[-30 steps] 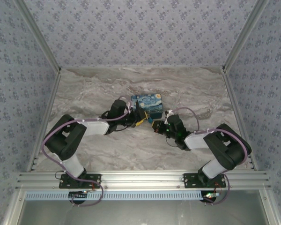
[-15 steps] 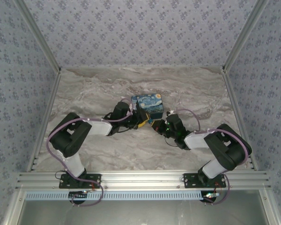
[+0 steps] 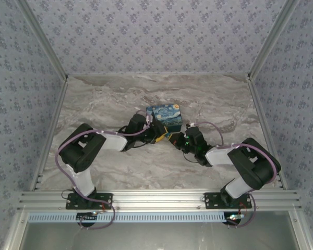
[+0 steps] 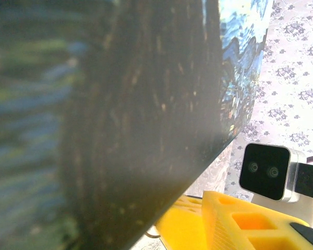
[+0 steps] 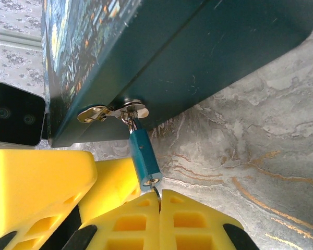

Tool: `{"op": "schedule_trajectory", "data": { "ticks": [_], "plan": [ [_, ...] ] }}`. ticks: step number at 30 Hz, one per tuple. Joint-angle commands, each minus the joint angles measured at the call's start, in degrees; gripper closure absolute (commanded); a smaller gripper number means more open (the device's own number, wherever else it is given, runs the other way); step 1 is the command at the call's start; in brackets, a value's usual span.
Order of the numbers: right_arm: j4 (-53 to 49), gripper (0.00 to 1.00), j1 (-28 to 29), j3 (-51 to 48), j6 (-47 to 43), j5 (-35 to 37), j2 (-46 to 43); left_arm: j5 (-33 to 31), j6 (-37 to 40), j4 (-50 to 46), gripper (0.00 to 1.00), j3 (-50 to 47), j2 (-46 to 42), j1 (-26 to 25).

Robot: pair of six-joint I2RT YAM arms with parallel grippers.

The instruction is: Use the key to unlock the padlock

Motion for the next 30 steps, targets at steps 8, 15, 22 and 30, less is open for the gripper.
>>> {"op": "schedule_trajectory", "data": {
  "ticks": [8,15,22,30],
  "plan": [
    [-1.1,1.0,0.4,1.3,2.2,1.4,-1.1,-3.7,0.7,-1.4,0.59,2.3,2.0,-1.7],
    [-0.8,1.0,0.7,1.3,2.9,1.9,-1.0,-8.3,0.7,-4.3,0.61,1.4,1.0,-2.5],
    [1.0,1.0,0.9,0.7,5.8,2.5,-1.0,-12.1,0.0,-5.4,0.56,0.0,-1.6,-3.2],
    [2.0,1.0,1.3,0.6,8.7,2.9,-1.0,-11.6,-8.8,3.5,0.6,-1.4,1.2,-4.4]
  ]
}}
